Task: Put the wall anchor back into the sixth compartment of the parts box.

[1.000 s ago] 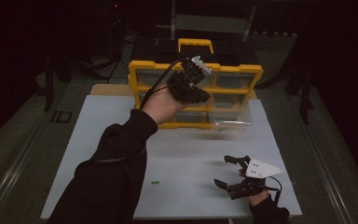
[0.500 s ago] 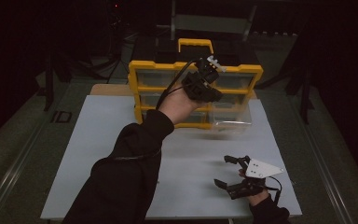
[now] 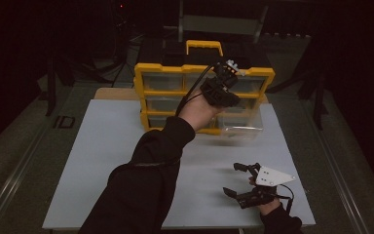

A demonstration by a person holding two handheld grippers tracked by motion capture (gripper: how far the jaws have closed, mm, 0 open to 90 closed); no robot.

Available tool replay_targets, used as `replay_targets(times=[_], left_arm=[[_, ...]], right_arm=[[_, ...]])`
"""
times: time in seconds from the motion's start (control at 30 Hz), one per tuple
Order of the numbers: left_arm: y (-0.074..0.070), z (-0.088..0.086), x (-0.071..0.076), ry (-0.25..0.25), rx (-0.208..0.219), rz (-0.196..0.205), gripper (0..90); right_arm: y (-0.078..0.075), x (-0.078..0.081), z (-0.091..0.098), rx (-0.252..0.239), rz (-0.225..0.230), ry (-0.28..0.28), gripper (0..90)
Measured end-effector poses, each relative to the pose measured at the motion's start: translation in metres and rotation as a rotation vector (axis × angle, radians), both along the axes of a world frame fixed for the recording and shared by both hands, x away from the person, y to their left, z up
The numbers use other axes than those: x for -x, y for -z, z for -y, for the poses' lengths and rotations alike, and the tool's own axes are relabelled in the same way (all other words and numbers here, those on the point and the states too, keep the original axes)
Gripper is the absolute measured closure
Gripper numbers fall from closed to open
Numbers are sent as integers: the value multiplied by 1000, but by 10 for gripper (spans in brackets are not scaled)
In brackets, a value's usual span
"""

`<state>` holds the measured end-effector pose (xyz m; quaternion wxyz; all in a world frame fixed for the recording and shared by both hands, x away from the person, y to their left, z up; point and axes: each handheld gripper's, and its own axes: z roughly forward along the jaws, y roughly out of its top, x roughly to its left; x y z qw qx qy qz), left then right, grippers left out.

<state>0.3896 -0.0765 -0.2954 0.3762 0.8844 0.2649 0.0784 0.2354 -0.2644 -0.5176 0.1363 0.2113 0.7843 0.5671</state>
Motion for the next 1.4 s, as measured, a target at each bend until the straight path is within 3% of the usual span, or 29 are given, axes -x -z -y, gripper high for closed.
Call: replay_targets(times=[0.2,0.7,0.97,1.4], left_arm=[[6,7,-1,-2,0,-6,835],[31,24,-8,2,-64,-55,834],[44,35,-11,7,-70,-82,834],[62,58,-15,17,-137,-134,833]], right_arm=[[0,0,0,-3,0,0,108],[-1,1,1,-8,3,1,108],[-2,1,2,-9,3,2,108],[-1,1,2,-4,3,4,108]])
